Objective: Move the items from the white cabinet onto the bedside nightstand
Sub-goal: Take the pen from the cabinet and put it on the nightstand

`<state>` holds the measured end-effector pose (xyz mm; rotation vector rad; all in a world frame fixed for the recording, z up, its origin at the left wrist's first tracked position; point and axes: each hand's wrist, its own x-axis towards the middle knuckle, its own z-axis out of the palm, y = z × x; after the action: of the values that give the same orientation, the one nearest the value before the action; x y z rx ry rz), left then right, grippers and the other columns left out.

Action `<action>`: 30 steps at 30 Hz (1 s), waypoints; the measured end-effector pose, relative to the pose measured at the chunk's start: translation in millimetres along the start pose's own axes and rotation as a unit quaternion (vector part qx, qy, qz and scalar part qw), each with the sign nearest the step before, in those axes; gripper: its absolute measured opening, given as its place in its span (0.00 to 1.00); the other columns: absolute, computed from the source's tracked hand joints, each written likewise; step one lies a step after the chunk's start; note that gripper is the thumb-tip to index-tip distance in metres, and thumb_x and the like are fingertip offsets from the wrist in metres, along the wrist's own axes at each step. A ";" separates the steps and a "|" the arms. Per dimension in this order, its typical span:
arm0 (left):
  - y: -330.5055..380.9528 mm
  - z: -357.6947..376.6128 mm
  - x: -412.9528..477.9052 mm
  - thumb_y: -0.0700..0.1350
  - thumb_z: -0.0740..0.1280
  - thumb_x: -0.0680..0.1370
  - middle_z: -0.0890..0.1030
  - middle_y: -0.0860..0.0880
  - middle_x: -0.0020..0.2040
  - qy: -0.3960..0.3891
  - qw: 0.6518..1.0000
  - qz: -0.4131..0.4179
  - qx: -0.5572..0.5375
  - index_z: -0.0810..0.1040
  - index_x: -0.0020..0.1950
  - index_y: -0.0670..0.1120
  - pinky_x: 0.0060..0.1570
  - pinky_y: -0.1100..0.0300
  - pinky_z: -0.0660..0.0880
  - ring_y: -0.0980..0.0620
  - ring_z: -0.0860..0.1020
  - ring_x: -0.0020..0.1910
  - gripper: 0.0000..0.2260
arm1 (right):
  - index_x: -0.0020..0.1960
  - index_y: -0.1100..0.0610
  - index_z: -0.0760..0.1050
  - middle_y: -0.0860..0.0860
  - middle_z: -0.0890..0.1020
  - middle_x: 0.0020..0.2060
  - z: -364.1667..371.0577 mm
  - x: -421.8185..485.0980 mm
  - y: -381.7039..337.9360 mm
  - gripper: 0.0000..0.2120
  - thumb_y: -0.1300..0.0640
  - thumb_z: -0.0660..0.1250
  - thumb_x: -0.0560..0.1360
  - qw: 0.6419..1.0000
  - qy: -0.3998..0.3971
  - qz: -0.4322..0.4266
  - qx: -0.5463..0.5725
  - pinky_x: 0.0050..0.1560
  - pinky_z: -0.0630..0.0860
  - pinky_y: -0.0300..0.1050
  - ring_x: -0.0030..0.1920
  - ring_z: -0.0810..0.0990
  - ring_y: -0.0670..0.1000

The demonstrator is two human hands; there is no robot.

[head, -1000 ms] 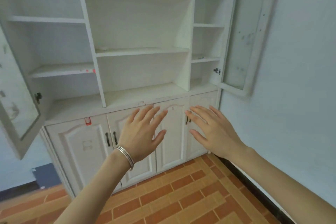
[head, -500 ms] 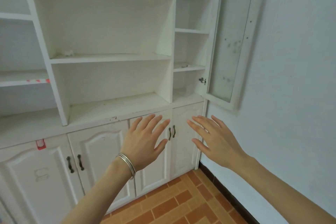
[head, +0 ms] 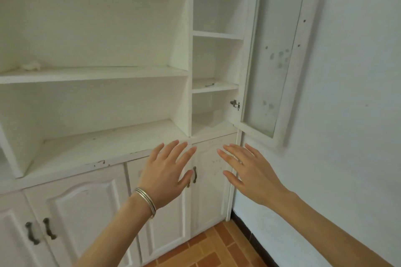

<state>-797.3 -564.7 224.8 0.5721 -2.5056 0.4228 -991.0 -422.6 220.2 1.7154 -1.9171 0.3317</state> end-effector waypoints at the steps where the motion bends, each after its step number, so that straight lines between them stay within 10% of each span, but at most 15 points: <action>1: -4.1 11.2 8.8 0.57 0.55 0.75 0.78 0.47 0.62 0.000 1.000 0.001 -0.004 0.75 0.66 0.49 0.60 0.44 0.71 0.45 0.76 0.61 0.23 | 0.69 0.52 0.68 0.49 0.75 0.65 10.0 7.7 7.3 0.26 0.43 0.43 0.80 1.000 0.002 0.000 -0.002 0.67 0.64 0.51 0.66 0.70 0.49; 30: -167.8 253.6 348.5 0.54 0.57 0.74 0.79 0.44 0.57 0.069 0.996 0.052 -0.009 0.77 0.61 0.43 0.59 0.49 0.71 0.43 0.76 0.59 0.22 | 0.65 0.58 0.72 0.54 0.78 0.59 244.2 336.6 239.7 0.19 0.54 0.56 0.76 0.996 0.076 -0.040 -0.039 0.57 0.70 0.51 0.55 0.76 0.55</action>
<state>-1093.7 -919.3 243.8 0.3924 -2.4106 0.4633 -1294.3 -794.0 242.1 1.6615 -1.7262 0.3429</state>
